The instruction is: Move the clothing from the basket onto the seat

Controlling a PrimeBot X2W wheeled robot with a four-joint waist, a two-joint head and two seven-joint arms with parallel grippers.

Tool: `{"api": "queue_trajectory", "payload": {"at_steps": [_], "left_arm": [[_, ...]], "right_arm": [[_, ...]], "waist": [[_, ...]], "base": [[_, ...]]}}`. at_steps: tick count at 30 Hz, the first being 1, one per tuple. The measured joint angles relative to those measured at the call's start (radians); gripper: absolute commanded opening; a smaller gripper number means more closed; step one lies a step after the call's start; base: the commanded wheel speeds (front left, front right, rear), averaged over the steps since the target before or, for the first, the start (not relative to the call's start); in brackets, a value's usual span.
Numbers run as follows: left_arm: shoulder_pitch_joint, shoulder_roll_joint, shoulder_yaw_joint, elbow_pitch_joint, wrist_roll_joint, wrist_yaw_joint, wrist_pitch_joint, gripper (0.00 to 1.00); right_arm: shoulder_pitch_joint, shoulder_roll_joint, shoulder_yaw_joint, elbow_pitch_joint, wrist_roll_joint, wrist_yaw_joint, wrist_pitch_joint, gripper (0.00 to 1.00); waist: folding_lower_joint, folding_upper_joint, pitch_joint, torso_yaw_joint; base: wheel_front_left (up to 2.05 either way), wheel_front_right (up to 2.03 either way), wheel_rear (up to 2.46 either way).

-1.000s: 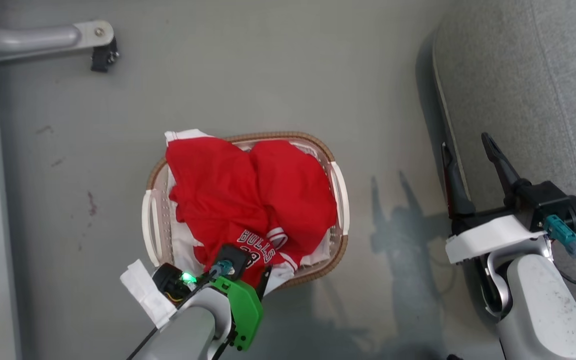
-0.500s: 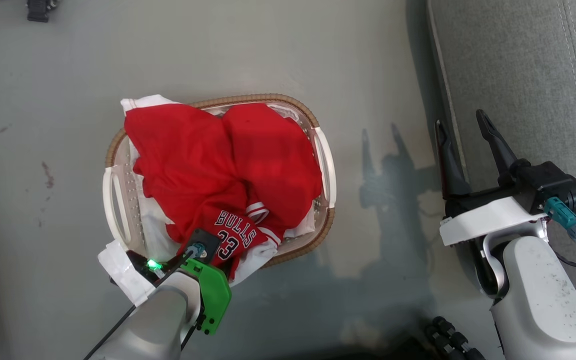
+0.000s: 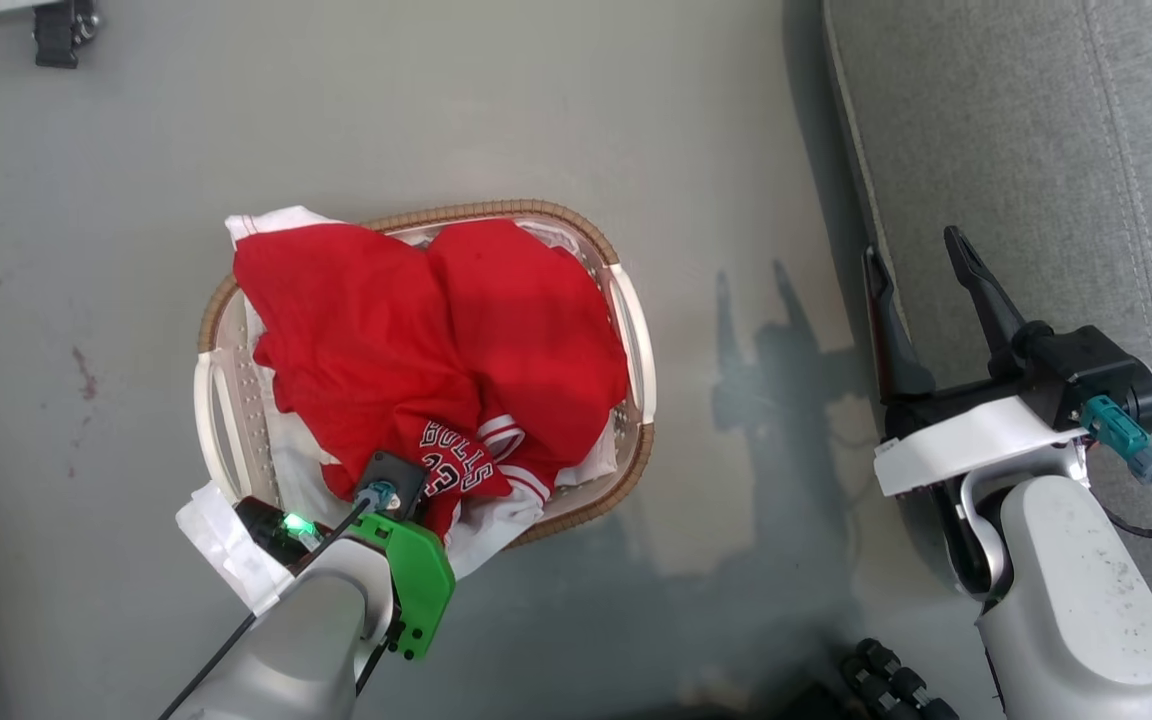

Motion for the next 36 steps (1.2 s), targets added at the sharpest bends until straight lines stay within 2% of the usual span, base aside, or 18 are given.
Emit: {"api": "queue_trajectory", "payload": {"at_steps": [10, 19, 24, 30, 36], "left_arm": [[0.013, 0.004, 0.015, -0.052, -0.010, 0.000, -0.041, 0.00], [0.080, 0.068, 0.078, -0.315, 0.040, 0.039, -0.046, 0.00], [0.103, 0.099, 0.146, -0.448, 0.061, 0.050, -0.046, 0.00], [0.092, 0.141, 0.179, -0.559, 0.119, 0.045, -0.046, 0.00], [-0.004, 0.176, 0.192, -0.639, 0.161, 0.031, -0.046, 0.00]], "right_arm": [[0.050, 0.000, -0.019, 0.018, -0.030, 0.000, 0.000, 1.00], [0.140, 0.001, -0.030, 0.045, -0.055, 0.000, 0.000, 1.00], [0.198, 0.001, -0.032, 0.052, -0.063, 0.000, 0.000, 1.00], [0.259, 0.000, -0.027, 0.062, -0.063, 0.000, 0.000, 1.00], [0.294, 0.000, -0.019, 0.061, -0.063, 0.000, 0.000, 1.00]], "waist": [[-0.0001, 0.0000, -0.118, 0.022], [-0.0001, 0.0000, -0.281, 0.055], [-0.0002, 0.0000, -0.385, 0.074], [-0.0002, 0.0000, -0.508, 0.094], [-0.0002, 0.0000, -0.618, 0.108]], "base": [[0.00, 0.00, 0.00], [0.00, 0.00, 0.00], [0.00, 0.00, 0.00], [0.00, 0.00, 0.00], [0.00, 0.00, 0.00]]}}
